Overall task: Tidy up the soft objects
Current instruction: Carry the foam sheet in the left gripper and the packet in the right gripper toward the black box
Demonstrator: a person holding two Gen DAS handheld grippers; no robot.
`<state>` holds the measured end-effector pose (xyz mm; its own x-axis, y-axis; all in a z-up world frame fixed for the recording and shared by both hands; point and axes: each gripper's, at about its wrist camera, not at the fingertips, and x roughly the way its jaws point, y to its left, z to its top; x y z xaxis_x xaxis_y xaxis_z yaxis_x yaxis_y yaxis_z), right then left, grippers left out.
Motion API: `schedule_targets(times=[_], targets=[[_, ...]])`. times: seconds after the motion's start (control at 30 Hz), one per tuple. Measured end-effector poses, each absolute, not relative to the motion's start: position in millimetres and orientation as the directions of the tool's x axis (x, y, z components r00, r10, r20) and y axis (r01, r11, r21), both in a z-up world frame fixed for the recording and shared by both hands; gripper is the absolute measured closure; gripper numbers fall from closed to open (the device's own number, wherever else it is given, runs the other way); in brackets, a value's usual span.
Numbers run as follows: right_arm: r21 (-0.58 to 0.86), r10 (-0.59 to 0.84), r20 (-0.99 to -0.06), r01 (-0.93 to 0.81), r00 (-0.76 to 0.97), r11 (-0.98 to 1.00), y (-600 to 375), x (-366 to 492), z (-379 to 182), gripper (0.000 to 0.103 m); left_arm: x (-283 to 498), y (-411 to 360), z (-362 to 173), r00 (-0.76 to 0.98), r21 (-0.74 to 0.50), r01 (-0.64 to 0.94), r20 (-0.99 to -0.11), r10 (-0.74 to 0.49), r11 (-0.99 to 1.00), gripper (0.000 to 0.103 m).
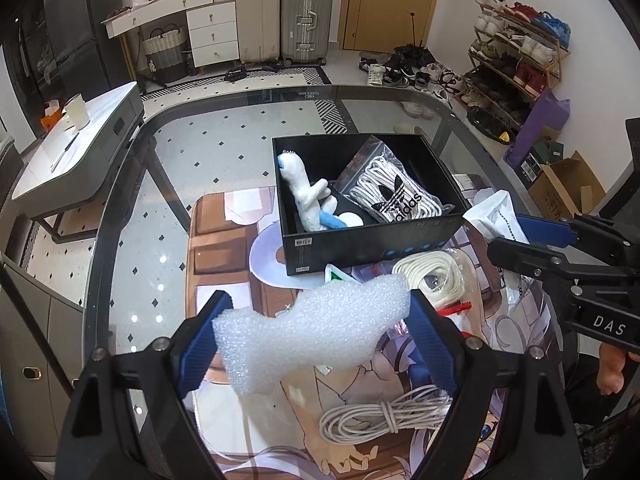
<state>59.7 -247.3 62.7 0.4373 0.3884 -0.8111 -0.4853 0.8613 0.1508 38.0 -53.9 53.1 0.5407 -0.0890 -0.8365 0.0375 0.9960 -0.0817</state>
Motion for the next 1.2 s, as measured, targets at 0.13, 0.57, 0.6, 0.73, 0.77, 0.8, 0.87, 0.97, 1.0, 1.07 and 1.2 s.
schedule_targets(times=[0.13, 0.57, 0.6, 0.73, 0.77, 0.8, 0.87, 0.97, 1.0, 1.07, 1.2], targets=[[0.152, 0.392, -0.807, -0.486, 0.442, 0.861, -243.6, 68.7, 68.3, 0.058, 42.6, -53.3, 60.7, 0.556, -0.078, 0.042, -0.826, -0.088, 0.996, 0.016], [0.157, 0.4, -0.799, -0.486, 0.449, 0.86, -234.7, 98.2, 80.9, 0.058, 72.2, -52.8, 75.1, 0.569, -0.058, 0.062, -0.818, -0.083, 0.996, 0.016], [0.158, 0.4, -0.799, -0.486, 0.448, 0.86, -233.9, 100.6, 81.4, 0.058, 74.4, -52.8, 75.6, 0.57, -0.056, 0.064, -0.817, -0.083, 0.996, 0.016], [0.163, 0.406, -0.795, -0.486, 0.451, 0.859, -231.9, 109.3, 84.4, 0.058, 83.7, -52.8, 78.5, 0.576, -0.049, 0.066, -0.814, -0.078, 0.997, 0.016], [0.164, 0.407, -0.794, -0.486, 0.451, 0.859, -231.2, 112.1, 85.4, 0.058, 85.8, -52.6, 79.1, 0.577, -0.047, 0.068, -0.813, -0.078, 0.997, 0.016], [0.166, 0.408, -0.793, -0.484, 0.452, 0.859, -231.5, 114.9, 85.6, 0.058, 88.6, -52.8, 79.8, 0.579, -0.045, 0.069, -0.812, -0.077, 0.997, 0.016], [0.167, 0.409, -0.793, -0.485, 0.451, 0.859, -229.5, 119.2, 85.4, 0.058, 94.8, -53.4, 81.2, 0.58, -0.04, 0.07, -0.811, -0.074, 0.997, 0.016], [0.169, 0.411, -0.793, -0.486, 0.45, 0.858, -225.6, 126.6, 86.4, 0.058, 102.4, -54.0, 80.7, 0.58, -0.043, 0.078, -0.811, -0.081, 0.996, 0.016], [0.172, 0.413, -0.792, -0.485, 0.449, 0.857, -225.6, 129.0, 85.7, 0.058, 105.0, -54.4, 80.4, 0.58, -0.044, 0.082, -0.81, -0.084, 0.996, 0.016], [0.18, 0.416, -0.794, -0.482, 0.444, 0.858, -225.6, 136.6, 83.7, 0.058, 110.6, -55.2, 79.3, 0.579, -0.046, 0.091, -0.81, -0.09, 0.995, 0.016], [0.192, 0.423, -0.793, -0.479, 0.439, 0.856, -223.5, 148.4, 81.0, 0.058, 122.7, -55.0, 75.0, 0.572, -0.053, 0.096, -0.814, -0.099, 0.994, 0.016]])
